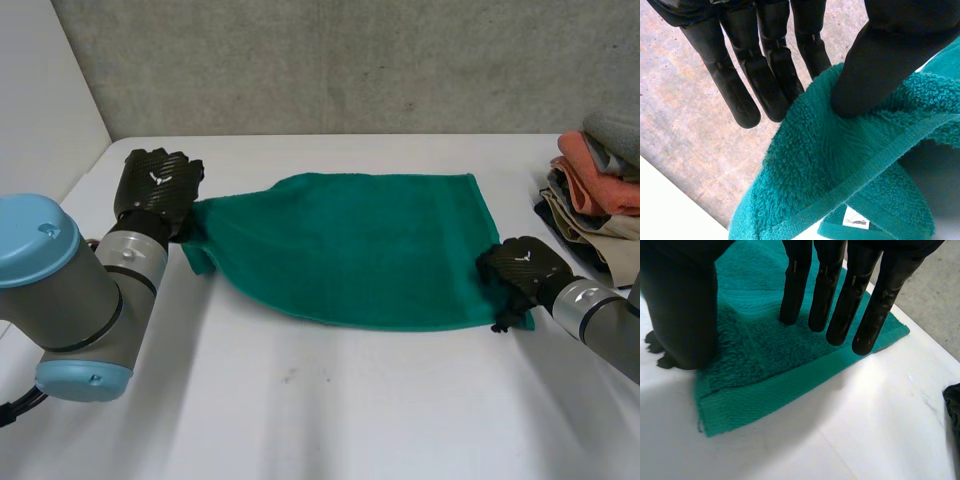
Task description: Fold the laundry.
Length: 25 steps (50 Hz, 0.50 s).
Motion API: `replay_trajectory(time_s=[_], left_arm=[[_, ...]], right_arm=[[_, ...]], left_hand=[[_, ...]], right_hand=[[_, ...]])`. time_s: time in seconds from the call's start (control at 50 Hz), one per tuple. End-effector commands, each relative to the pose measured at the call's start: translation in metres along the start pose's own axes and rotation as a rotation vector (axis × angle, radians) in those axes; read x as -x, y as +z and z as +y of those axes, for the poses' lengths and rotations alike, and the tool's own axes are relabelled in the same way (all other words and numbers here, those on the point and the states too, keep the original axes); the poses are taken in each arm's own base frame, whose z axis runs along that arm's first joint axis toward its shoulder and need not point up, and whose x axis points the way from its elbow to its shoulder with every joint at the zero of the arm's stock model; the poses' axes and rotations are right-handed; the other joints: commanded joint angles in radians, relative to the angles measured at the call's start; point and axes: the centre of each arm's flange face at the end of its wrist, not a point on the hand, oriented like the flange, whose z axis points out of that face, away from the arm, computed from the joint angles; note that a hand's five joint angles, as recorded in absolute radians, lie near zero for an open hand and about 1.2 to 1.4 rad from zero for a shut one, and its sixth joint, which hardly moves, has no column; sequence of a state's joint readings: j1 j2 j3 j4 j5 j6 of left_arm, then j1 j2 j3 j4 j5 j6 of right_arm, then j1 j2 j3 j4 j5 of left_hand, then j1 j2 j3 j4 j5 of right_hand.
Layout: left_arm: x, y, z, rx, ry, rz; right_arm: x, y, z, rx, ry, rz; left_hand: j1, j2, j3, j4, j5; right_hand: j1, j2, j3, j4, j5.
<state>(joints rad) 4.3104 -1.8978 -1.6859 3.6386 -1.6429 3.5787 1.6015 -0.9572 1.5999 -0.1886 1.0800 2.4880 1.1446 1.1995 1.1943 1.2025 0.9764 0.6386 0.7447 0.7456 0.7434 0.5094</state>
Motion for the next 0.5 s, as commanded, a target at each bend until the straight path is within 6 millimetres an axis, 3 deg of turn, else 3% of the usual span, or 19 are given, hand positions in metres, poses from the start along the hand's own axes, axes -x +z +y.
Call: replay_trajectory(time_s=[0.02, 0.28, 0.36, 0.44, 0.5], left_arm=[[0.000, 0.000, 0.000, 0.000, 0.000, 0.000], [0.000, -0.001, -0.001, 0.000, 0.002, 0.000], [0.001, -0.001, 0.001, 0.013, 0.006, 0.003], [0.000, -0.006, 0.004, 0.064, 0.016, 0.024], [0.000, -0.016, 0.010, 0.153, 0.024, 0.057]], right_arm=[[-0.007, 0.008, -0.001, -0.011, -0.002, 0.018], [-0.011, 0.023, -0.009, -0.044, -0.025, 0.024], [-0.011, 0.023, -0.012, -0.055, -0.016, 0.023], [-0.014, 0.018, -0.022, -0.060, -0.015, 0.042], [-0.019, 0.000, -0.038, -0.051, -0.032, 0.064]], left_hand=[[0.252, 0.197, 0.202, 0.194, 0.245], [0.252, 0.197, 0.202, 0.194, 0.245], [0.252, 0.197, 0.202, 0.194, 0.245], [0.252, 0.197, 0.202, 0.194, 0.245], [0.252, 0.197, 0.202, 0.194, 0.245]], right_hand=[[0.230, 0.124, 0.123, 0.125, 0.185], [0.732, 0.626, 0.625, 0.627, 0.686], [0.758, 0.652, 0.651, 0.653, 0.712], [0.758, 0.652, 0.651, 0.653, 0.712], [0.758, 0.652, 0.651, 0.653, 0.712]])
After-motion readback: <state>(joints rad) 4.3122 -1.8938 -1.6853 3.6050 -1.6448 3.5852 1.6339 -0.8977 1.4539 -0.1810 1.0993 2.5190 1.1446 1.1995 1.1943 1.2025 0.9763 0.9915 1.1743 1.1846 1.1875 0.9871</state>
